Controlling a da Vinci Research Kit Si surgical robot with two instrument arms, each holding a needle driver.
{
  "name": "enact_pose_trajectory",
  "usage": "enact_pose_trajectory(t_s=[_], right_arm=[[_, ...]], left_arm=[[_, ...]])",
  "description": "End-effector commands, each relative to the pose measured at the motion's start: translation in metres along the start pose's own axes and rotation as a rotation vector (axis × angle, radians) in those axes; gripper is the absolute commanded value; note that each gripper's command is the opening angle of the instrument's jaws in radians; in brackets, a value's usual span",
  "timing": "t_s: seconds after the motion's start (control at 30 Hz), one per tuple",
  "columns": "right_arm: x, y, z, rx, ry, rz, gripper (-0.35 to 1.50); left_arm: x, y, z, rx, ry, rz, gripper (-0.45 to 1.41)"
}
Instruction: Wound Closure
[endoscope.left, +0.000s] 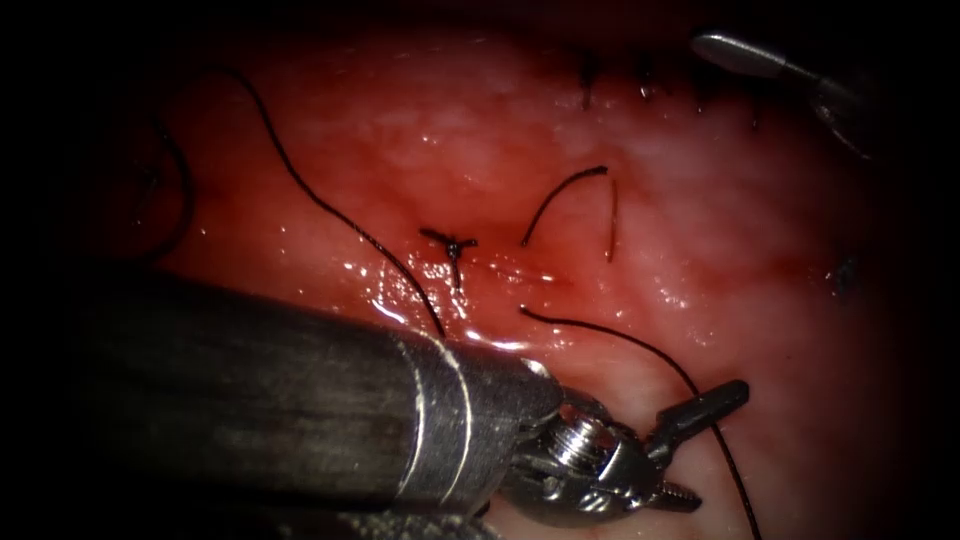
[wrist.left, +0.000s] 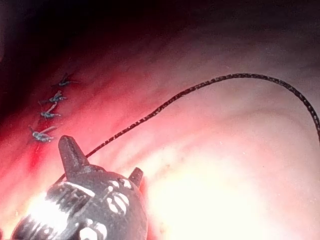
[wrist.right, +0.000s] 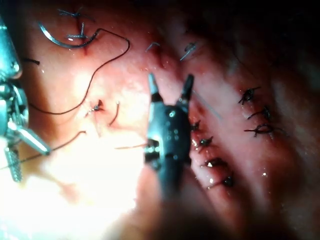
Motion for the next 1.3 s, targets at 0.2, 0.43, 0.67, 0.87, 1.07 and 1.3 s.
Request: enact_pose_trajectory(t_s=[0.2, 0.43, 0.67, 0.87, 1.07, 1.3], right_arm=[[-0.0010, -0.0009, 0.0018, 0.011, 0.007, -0.008, 1.31], [-0.0012, -0.0009, 0.0019, 0.012, 0.005, -0.010, 1.31], [-0.0012, -0.0009, 0.0019, 0.012, 0.005, -0.010, 1.31], [-0.0013, -0.0009, 0.0019, 0.012, 0.005, -0.011, 1.31], [-0.0013, -0.0010, 0.0019, 0.013, 0.006, -0.011, 1.31], [-0.0009, -0.0053, 0.0020, 0.339, 0.005, -0.118, 1.21]], left_arm=[[0.0013, 0.0006, 0.0008, -0.034, 0.123, 0.043, 0.32], [0.0041, 0.0013, 0.0010, -0.061, 0.197, 0.100, 0.41], [0.0047, 0.0021, 0.0010, -0.065, 0.211, 0.127, 0.26], [0.0057, 0.0026, 0.0012, -0.065, 0.222, 0.174, -0.35], [0.0051, 0.0011, -0.0009, -0.079, 0.231, 0.233, -0.45], [0.0026, -0.0024, -0.0057, -0.102, 0.249, 0.216, -0.45]])
